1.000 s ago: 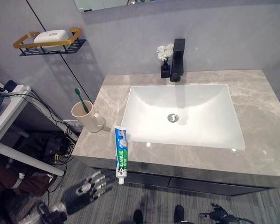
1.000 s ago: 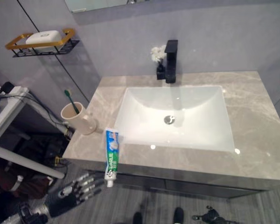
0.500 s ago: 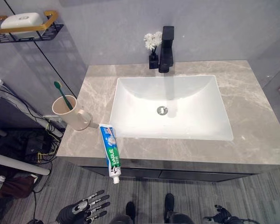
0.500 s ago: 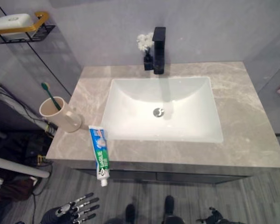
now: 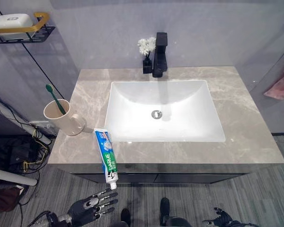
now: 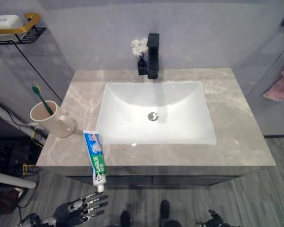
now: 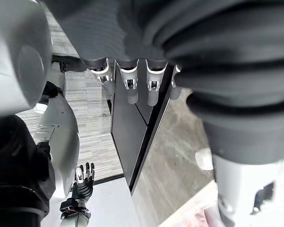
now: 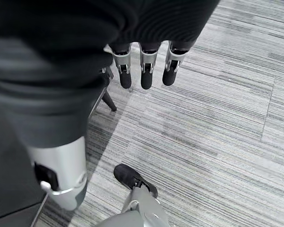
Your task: Put brush and paste in cup on sink, flatten towel.
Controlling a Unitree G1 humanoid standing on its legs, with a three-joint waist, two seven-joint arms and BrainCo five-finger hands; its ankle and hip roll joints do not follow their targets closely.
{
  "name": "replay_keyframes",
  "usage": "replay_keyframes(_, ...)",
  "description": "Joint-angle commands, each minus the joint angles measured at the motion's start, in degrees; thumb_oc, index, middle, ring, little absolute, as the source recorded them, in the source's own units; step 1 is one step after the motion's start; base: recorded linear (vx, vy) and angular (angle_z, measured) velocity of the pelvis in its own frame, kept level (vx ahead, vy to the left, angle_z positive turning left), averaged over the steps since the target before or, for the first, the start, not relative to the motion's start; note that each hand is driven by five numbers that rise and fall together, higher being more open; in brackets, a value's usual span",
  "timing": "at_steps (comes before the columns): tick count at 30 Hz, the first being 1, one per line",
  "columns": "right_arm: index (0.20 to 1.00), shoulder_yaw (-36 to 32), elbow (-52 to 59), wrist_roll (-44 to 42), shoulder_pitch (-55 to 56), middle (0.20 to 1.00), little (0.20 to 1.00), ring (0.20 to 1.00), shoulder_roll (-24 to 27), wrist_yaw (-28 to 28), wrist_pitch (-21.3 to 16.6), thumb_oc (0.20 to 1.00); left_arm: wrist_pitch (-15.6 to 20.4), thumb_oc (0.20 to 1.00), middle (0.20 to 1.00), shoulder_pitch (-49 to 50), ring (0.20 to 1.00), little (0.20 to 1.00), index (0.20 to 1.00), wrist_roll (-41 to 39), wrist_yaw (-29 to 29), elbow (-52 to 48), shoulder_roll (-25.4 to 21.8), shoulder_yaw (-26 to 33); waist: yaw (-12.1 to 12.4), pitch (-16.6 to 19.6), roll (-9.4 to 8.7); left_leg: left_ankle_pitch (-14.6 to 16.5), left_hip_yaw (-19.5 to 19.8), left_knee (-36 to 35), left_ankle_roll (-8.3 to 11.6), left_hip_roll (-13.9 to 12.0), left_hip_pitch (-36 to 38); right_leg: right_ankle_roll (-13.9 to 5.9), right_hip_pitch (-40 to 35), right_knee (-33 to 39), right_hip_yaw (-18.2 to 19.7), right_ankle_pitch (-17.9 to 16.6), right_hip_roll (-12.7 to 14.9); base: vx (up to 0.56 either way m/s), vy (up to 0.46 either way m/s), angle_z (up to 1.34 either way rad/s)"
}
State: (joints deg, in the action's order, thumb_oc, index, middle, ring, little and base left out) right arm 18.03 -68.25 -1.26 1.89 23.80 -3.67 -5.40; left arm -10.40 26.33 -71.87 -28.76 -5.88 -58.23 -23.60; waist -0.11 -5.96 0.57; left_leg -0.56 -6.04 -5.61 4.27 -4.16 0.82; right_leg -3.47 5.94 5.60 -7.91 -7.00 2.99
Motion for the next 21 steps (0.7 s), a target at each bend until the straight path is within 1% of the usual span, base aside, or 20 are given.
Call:
replay_keyframes(1,1.0,2.3,-0.9,0.15,-0.3,1.0,1.0,1.0,-1.05,-0.22,-0.77,1.0,1.56,1.0,1.0,-0.34,1.0,1.0,1.0,-0.06,-1.17,-2.89,-1.12,0.08,-0.75,0.83,-1.5,-1.9,-0.73,0.61,1.2,-0.69,-1.41,-4.99,-3.01,-0.6,1.64,2.01,2.39,0.04,0.024,-0.01)
replay_keyframes(10,1.0,2.8,-2.29,0.27,-0.49,1.0,1.0,1.0,-2.75,0.16,-0.46,1.0,2.61,1.0,1.0,-3.3,1.0,1.0,1.0,-1.31,-0.79,-4.07,-1.16,-1.14,-0.97,2.17,-0.95,-1.11,-0.57,0.61,0.96,-0.09,-0.24,-4.97,-4.16,-0.6,1.6,2.32,2.75,0.01,0.01,-0.01)
replay_keyframes(16,1.0,3.13,-1.95,0.08,-0.99,1.0,1.0,1.0,-2.93,0.2,-0.51,1.0,3.23,1.0,1.0,-6.19,1.0,1.0,1.0,-1.71,-0.24,-5.01,-0.56,-2.86,-0.87,2.31,-0.77,-0.91,-0.33,0.61,0.84,0.18,-0.03,-5.0,-4.41,-0.6,1.66,2.46,2.89,0.0,0.0,0.0)
replay_keyframes(21,1.0,3.07,-1.42,-0.05,-0.63,1.0,1.0,1.0,-2.63,0.28,-0.42,1.0,3.8,1.0,1.0,-7.87,1.0,1.0,1.0,-1.85,0.47,-4.98,-0.1,-3.27,-0.84,1.96,-1.04,-0.98,-0.07,0.61,0.88,0.16,-0.43,-5.03,-4.22,-0.6,1.65,2.49,2.91,0.0,0.0,0.0)
